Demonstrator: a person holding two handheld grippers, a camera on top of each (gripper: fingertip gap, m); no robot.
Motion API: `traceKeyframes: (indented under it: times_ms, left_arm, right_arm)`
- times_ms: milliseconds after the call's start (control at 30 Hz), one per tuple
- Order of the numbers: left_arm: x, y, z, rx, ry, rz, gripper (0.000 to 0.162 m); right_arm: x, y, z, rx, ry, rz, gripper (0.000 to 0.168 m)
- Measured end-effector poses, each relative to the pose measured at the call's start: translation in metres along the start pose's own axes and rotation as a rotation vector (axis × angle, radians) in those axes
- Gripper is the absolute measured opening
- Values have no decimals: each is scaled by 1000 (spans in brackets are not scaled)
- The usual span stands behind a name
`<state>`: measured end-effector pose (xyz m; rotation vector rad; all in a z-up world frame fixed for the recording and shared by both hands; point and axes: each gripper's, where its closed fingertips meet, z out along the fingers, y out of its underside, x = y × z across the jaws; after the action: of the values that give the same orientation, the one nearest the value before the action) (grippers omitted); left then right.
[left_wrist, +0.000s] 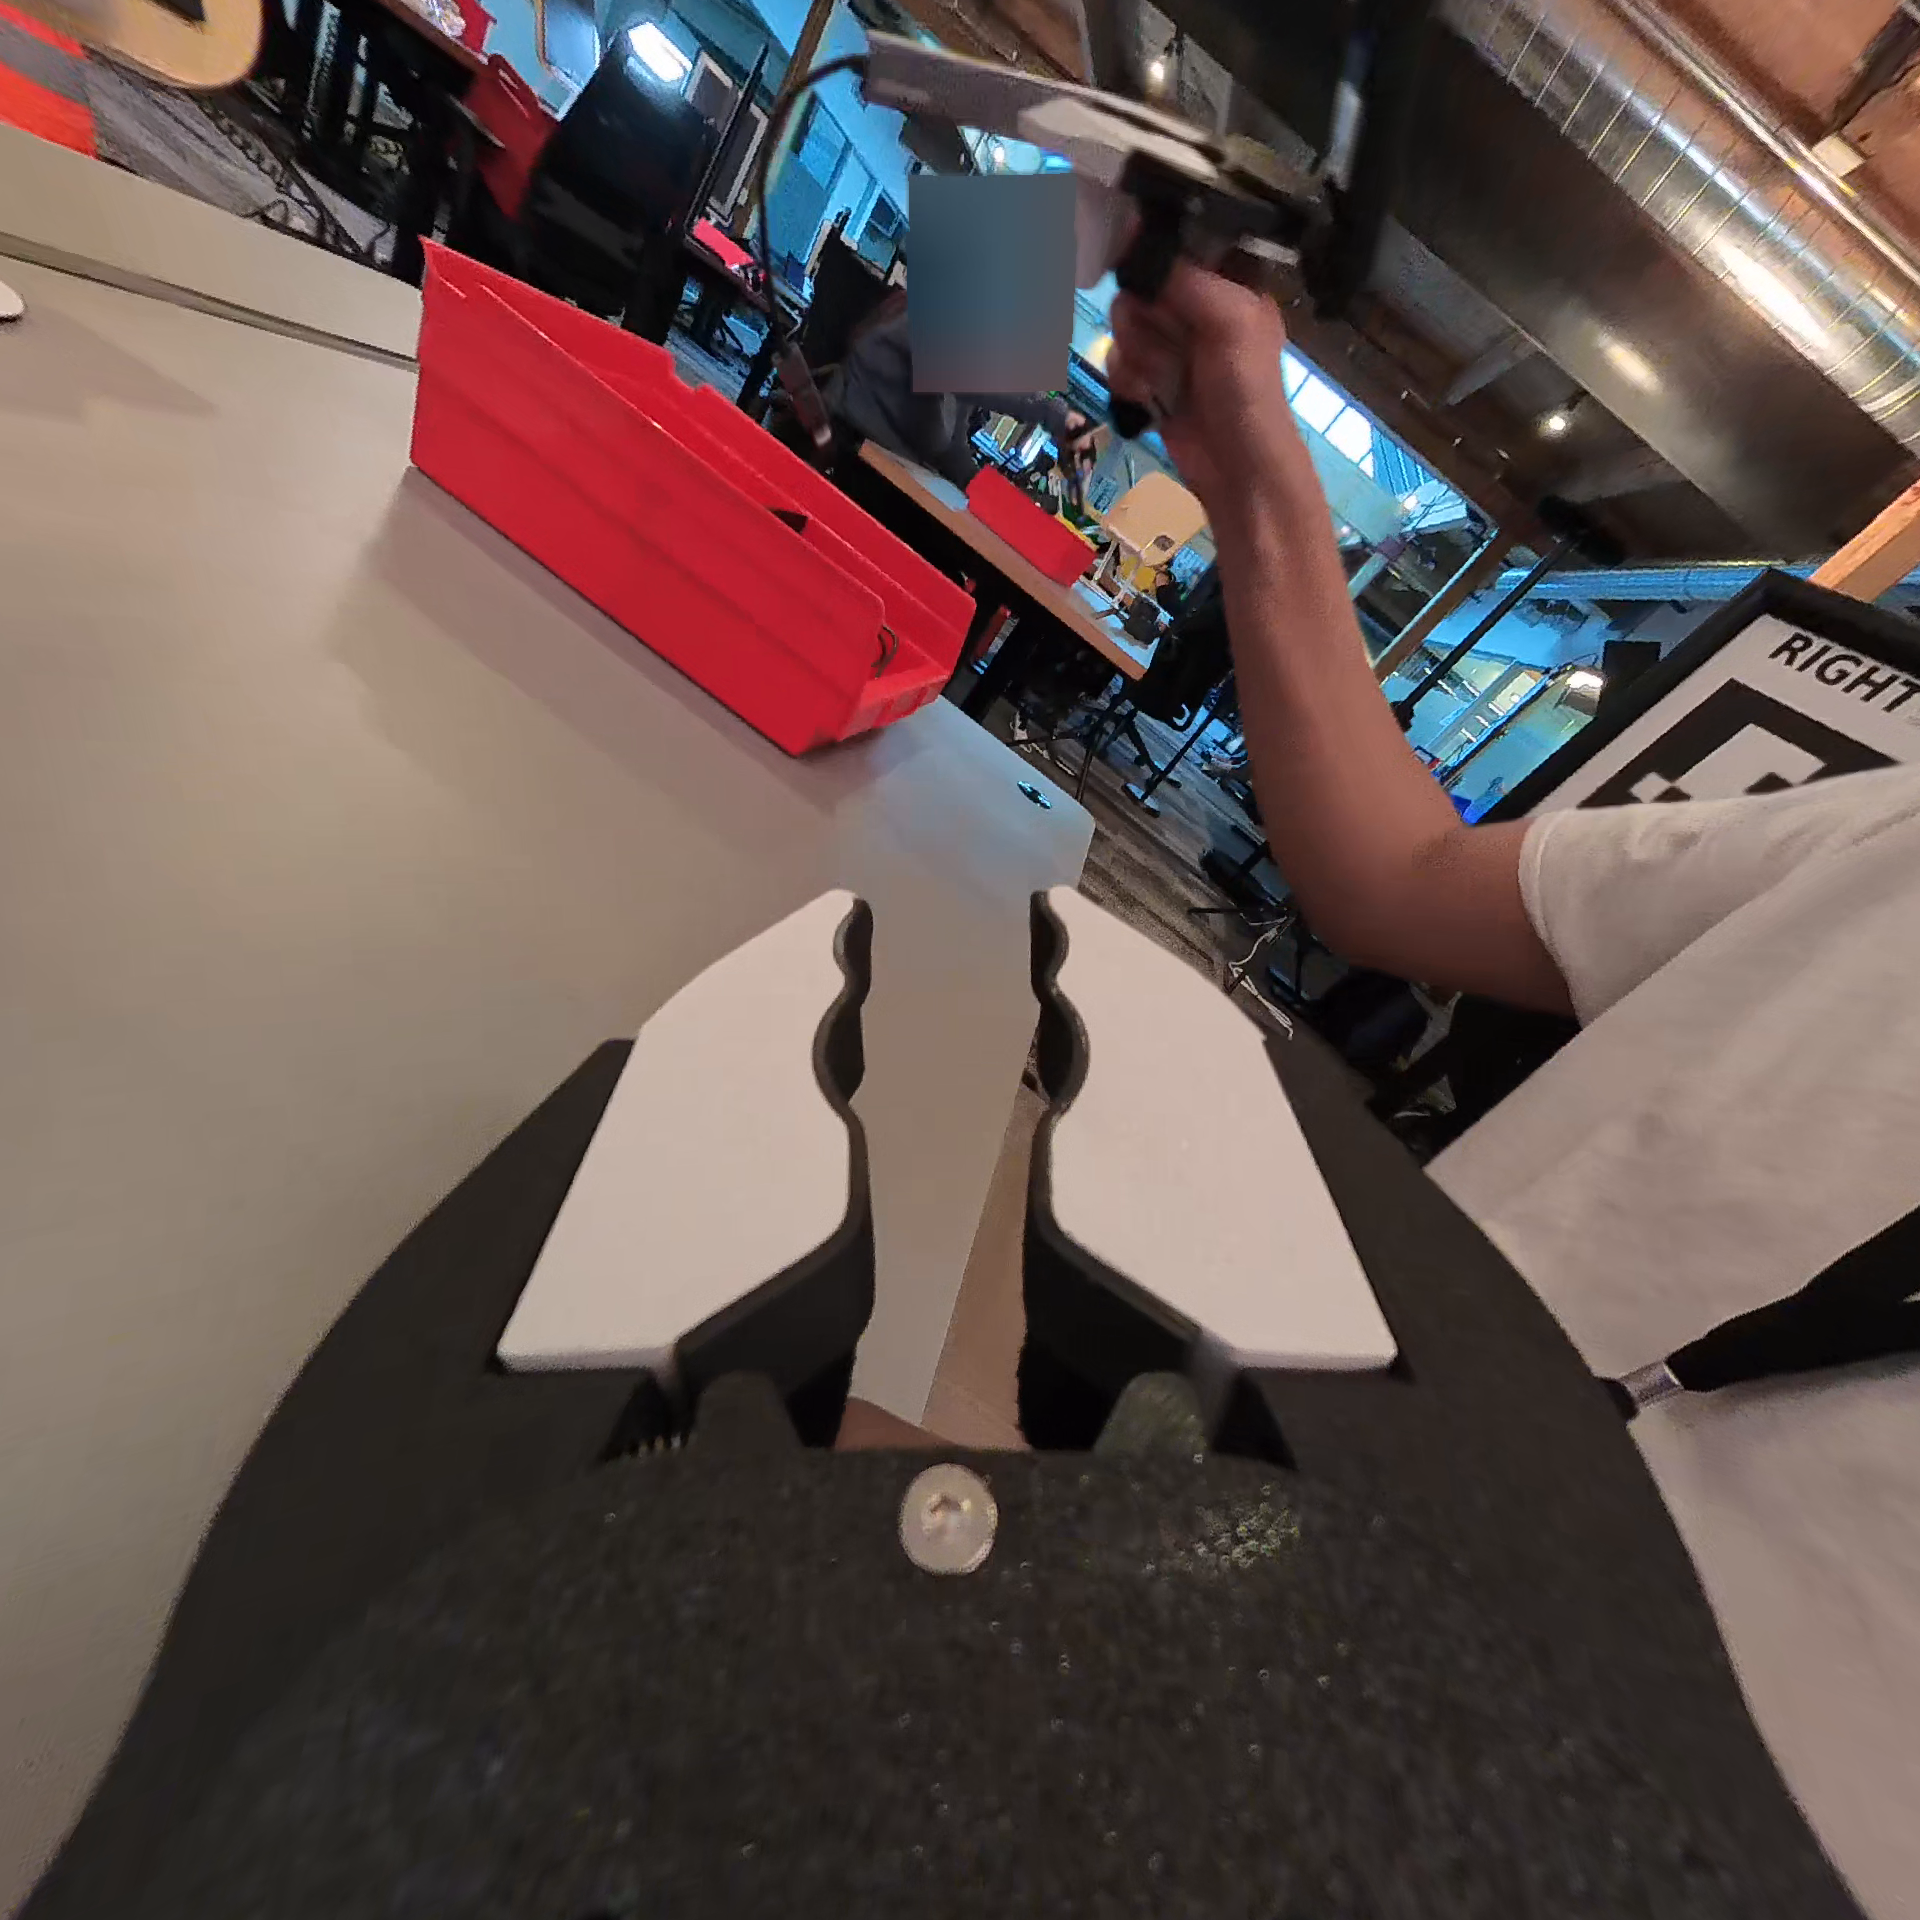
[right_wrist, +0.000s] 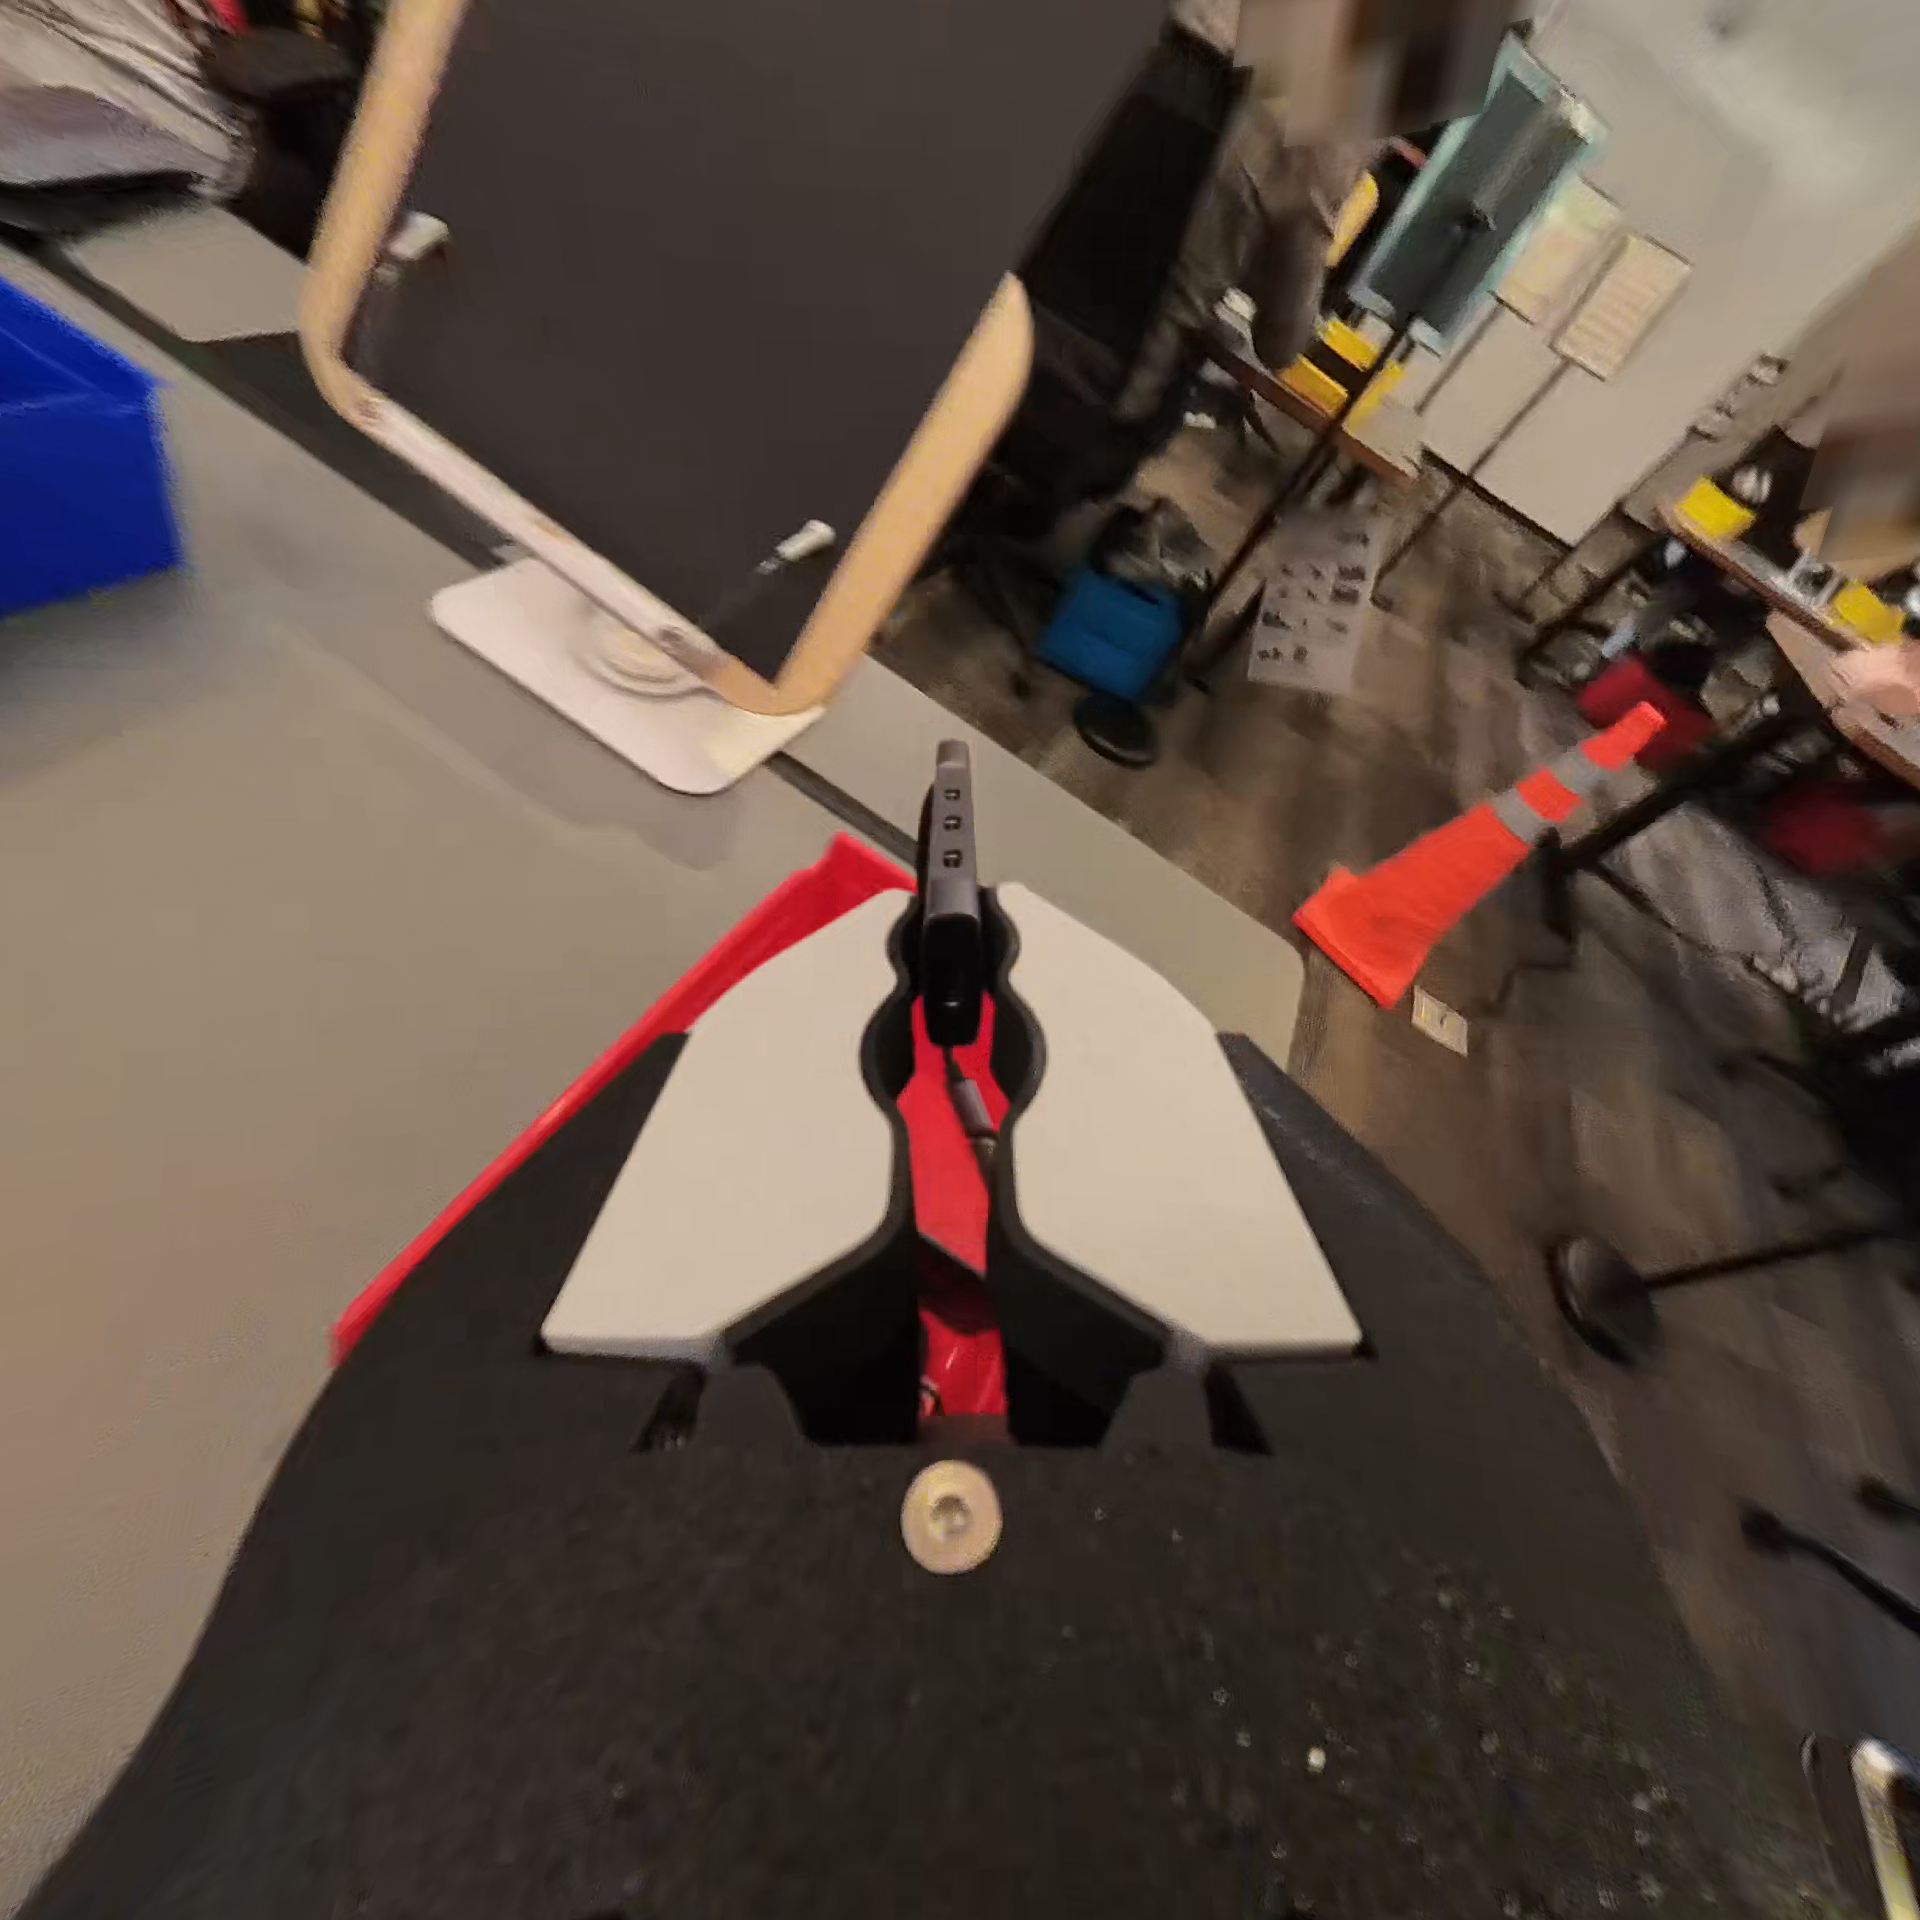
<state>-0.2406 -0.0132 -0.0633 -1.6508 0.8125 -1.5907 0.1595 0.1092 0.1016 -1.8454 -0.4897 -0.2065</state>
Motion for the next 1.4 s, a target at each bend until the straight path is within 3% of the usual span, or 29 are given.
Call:
traceKeyframes:
  times_ms: [133, 333, 433, 567, 833, 967, 1067, 1167, 1267, 1333, 1400]
  left_arm:
    - [4, 3, 5, -21, 6, 11, 28]
    - [-1, 15, 7, -66, -35, 47, 28]
    - [-5, 19, 6, -78, -52, 43, 27]
    - [-8, 23, 4, -98, -70, 54, 27]
    - [-11, 35, 9, -166, -104, 113, 27]
    - [-15, 40, 12, -206, -154, 180, 27]
    - [-22, 41, 11, -221, -219, 243, 27]
    - [-28, 44, 9, -243, -269, 293, 27]
    - [-31, 46, 7, -257, -297, 346, 27]
    - [-34, 47, 7, -259, -315, 366, 27]
    - [-36, 47, 8, -270, -337, 386, 28]
  right_arm:
    - [26, 51, 66, -98, -44, 204, 9]
    - [-13, 134, 135, -332, -173, 399, 9]
    - [-25, 175, 153, -519, -179, 527, 10]
    - [-7, 214, 150, -747, -46, 511, 17]
    - [1, 209, 137, -737, -13, 403, 27]
    - [1, 186, 124, -611, 20, 409, 27]
    - [-49, 121, 86, -301, -64, 407, 26]
    - [-163, 73, 29, 24, -339, 484, 23]
    - [-290, 84, -21, 93, -704, 633, 21]
    - [-329, 111, -32, 98, -694, 631, 19]
    - [-336, 116, -36, 41, -646, 583, 27]
